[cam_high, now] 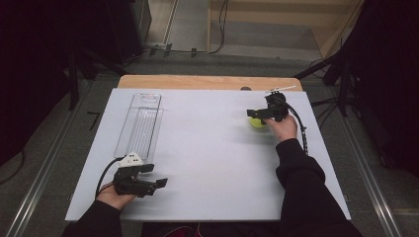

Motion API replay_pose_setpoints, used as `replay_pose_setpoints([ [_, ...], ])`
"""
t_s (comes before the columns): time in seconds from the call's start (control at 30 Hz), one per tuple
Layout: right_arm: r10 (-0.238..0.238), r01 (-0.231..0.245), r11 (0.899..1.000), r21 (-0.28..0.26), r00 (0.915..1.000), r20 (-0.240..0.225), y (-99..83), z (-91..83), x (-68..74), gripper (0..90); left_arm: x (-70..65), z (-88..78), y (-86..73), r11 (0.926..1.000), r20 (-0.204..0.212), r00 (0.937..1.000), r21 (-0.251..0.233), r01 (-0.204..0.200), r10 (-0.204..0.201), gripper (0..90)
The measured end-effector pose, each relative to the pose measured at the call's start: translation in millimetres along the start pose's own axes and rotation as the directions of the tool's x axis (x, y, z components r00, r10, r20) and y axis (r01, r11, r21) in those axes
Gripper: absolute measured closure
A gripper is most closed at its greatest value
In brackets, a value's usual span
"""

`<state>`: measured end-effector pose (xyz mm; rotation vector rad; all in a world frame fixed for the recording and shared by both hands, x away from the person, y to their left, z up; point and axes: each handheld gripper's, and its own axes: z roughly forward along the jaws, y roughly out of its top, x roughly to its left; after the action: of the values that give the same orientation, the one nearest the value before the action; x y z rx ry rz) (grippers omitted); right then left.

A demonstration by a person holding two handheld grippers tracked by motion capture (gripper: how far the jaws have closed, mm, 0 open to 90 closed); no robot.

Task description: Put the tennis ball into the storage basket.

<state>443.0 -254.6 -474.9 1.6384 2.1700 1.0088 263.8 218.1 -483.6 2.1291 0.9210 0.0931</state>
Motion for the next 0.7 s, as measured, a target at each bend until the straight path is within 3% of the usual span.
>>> replay_pose_setpoints([
  [0.7, 0.002, -0.002, 1.000, 0.026, 0.9997, 0.026, -17.2, 13.3, -1.1, 0.0, -0.5, -1.2, 0.1, 1.0000, 0.001, 1.0000, -0.007, 0.001, -0.001, 21.0],
])
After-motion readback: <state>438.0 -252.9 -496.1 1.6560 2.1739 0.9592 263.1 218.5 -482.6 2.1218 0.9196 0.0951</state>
